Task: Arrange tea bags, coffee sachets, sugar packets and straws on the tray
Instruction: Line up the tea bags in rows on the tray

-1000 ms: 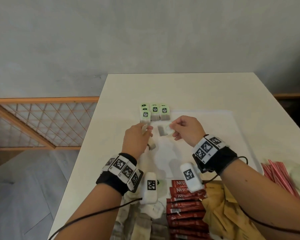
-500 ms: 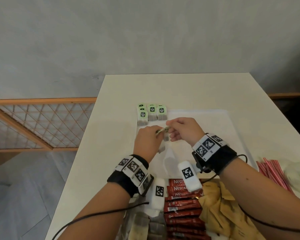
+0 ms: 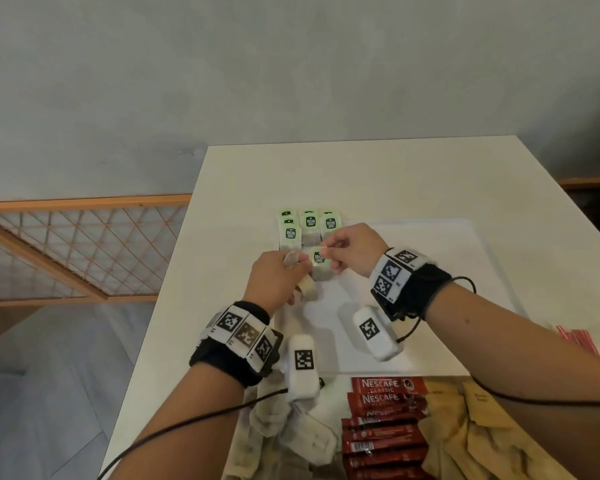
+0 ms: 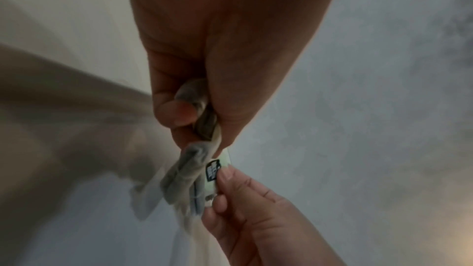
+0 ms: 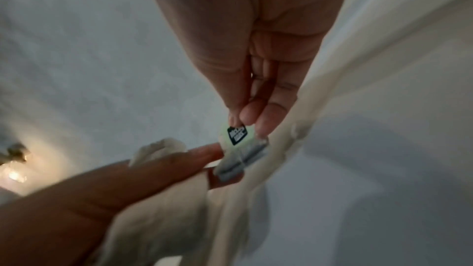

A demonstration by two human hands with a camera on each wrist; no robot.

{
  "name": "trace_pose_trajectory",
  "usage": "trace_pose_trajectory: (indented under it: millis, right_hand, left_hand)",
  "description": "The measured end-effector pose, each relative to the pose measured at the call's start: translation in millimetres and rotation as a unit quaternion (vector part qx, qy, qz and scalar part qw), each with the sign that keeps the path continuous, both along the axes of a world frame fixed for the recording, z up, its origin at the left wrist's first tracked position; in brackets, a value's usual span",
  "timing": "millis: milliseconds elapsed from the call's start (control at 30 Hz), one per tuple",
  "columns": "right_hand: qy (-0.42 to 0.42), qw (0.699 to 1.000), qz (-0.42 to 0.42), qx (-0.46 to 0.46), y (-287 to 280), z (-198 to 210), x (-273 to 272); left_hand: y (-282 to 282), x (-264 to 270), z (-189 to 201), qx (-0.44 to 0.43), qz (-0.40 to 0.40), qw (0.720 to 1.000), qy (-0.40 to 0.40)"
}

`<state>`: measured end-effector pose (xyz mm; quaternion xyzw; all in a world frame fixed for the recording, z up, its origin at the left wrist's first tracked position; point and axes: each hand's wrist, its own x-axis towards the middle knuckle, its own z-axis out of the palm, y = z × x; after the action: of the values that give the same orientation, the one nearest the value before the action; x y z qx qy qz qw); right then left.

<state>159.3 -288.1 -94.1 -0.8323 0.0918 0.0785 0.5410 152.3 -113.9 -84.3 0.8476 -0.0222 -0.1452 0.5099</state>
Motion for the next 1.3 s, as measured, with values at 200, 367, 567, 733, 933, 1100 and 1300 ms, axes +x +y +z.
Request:
trace_pose_trajectory:
  millis: [200,367,567,733,933,1100,1300]
  right_hand:
    - [-0.032,0.997,-0.054,-0.042,4,-1,35]
    - [-0.034,0.997,-0.048,-0.056,10,4,49]
    - [-0.056,0.995,-0.083,-0.029,3,13,27]
    - [0.006,0.997,-0.010,0.079,-4,19,-17]
    - [0.026,0.988,0.010,0.150,-15,20,-52]
    - [-0.004,0.994,-0.029,0.107,-21,16,-67]
    - [-0.024,0.992,-0.105,0.069,-29,18,-77]
  left_hand:
    - [15,10,2,-0.062,0.017,0.997,0.048]
    - [19,11,4,-0.110,0.021,0.987,0.116]
    - [18,9,8,-0.169,-0.012,0.970,0.177]
    - [5,-1,15,-0.171,-0.068,0.977,0.108]
    - [-13,-13,22,-0.173,-0.056,0.982,0.057]
    - [-23,-22,24,-0.150,-0.008,0.988,0.041]
    - [-22,-29,32,-0.118,0.047,0.991,0.048]
